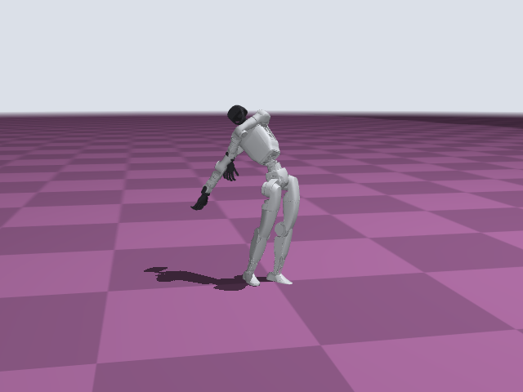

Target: In place motions

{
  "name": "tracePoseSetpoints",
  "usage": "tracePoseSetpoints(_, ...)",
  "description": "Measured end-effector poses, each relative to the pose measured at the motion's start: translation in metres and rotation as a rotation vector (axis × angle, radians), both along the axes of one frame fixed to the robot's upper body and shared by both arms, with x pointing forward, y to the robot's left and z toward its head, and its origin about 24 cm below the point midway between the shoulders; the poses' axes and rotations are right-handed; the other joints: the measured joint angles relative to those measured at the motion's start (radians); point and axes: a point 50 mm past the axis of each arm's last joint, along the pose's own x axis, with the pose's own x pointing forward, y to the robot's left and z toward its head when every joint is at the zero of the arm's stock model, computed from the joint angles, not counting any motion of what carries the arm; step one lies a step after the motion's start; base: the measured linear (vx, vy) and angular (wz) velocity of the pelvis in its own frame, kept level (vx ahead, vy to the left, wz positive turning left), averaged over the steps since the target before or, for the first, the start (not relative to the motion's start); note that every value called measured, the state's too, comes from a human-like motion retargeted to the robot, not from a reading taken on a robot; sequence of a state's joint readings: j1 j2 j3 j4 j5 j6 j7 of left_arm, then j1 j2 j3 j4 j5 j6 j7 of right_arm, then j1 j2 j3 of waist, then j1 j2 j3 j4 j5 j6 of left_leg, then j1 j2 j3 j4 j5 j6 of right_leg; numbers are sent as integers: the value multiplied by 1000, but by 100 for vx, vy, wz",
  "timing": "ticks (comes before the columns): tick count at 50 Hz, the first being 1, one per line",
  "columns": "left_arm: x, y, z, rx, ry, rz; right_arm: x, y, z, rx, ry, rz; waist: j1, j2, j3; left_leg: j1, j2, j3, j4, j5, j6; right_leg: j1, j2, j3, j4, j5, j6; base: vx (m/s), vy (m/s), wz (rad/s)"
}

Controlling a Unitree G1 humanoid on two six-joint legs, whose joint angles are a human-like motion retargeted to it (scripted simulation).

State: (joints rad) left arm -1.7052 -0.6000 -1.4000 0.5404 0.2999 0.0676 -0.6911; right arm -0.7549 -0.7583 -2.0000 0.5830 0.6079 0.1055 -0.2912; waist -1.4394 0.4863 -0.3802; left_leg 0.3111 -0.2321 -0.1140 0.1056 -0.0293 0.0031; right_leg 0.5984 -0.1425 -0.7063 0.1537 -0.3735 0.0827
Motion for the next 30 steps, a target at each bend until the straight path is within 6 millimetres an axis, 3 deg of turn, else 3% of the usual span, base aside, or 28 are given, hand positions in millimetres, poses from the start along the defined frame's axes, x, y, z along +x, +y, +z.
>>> tracePoseSetpoints(1,-13,-7,20,-94,-209,-130,-39,-23,110,-121,-295,-186,157,-8,46,60,-46,-111,1,16,15,93,-4,-120,-15,0,31,12,10,563)
tracePoseSetpoints(2,-42,-12,37,-179,-480,-347,-141,-18,138,-128,-656,-455,377,-32,120,75,-86,-216,-13,42,28,131,-6,-230,-34,6,58,20,11,475)
tracePoseSetpoints(3,-92,-6,33,-199,-860,-738,-216,20,10,58,-1036,-792,725,-86,254,0,-117,-306,-57,92,35,60,-2,-319,-64,26,74,18,6,320)
tracePoseSetpoints(4,-106,-2,25,-202,-984,-907,-164,32,-61,181,-1125,-868,853,-75,307,-42,-133,-323,-81,117,40,9,-18,-330,-65,32,73,11,0,111)
tracePoseSetpoints(5,-105,-4,26,-239,-996,-957,-107,17,-57,115,-1125,-847,870,-33,321,-69,-143,-302,-95,128,44,-31,-44,-302,-52,32,64,4,-5,-52)
tracePoseSetpoints(7,-106,-3,25,-240,-1011,-991,-93,19,-59,120,-1071,-890,871,-32,321,-79,-137,-291,-96,121,55,-58,-48,-270,-39,29,56,5,-6,-78)
tracePoseSetpoints(17,-108,1,20,-237,-1039,-1055,-81,16,-52,85,-1031,-910,828,-31,302,-68,-110,-240,-85,55,113,-138,-61,-80,6,33,22,5,-6,-84)
tracePoseSetpoints(30,-110,13,6,-184,-1040,-1158,-78,5,-40,31,-1090,-864,670,-31,284,-7,-14,-48,-93,-18,116,-189,-1,149,-13,75,-24,3,-7,-81)
